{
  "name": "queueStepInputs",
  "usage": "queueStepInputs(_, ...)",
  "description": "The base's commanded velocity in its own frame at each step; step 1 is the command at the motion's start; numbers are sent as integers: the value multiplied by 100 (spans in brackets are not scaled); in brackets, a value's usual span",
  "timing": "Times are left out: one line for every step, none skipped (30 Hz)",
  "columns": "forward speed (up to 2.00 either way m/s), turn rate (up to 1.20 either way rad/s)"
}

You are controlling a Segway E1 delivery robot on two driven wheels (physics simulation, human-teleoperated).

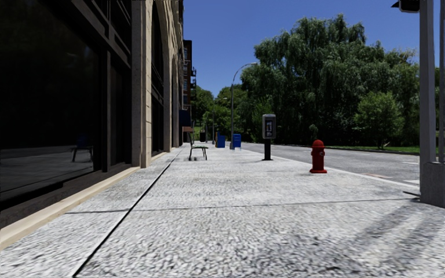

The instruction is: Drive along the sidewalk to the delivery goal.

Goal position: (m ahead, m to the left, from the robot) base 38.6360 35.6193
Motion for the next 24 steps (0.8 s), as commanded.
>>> queueStepInputs(200, -23)
queueStepInputs(200, -24)
queueStepInputs(200, -24)
queueStepInputs(200, -24)
queueStepInputs(200, -24)
queueStepInputs(200, -24)
queueStepInputs(200, -24)
queueStepInputs(200, -24)
queueStepInputs(200, -24)
queueStepInputs(200, -24)
queueStepInputs(200, -24)
queueStepInputs(200, -24)
queueStepInputs(200, -24)
queueStepInputs(200, -24)
queueStepInputs(200, -24)
queueStepInputs(200, -24)
queueStepInputs(200, -24)
queueStepInputs(200, -24)
queueStepInputs(200, -24)
queueStepInputs(200, -24)
queueStepInputs(200, -24)
queueStepInputs(200, -24)
queueStepInputs(200, -24)
queueStepInputs(200, -24)
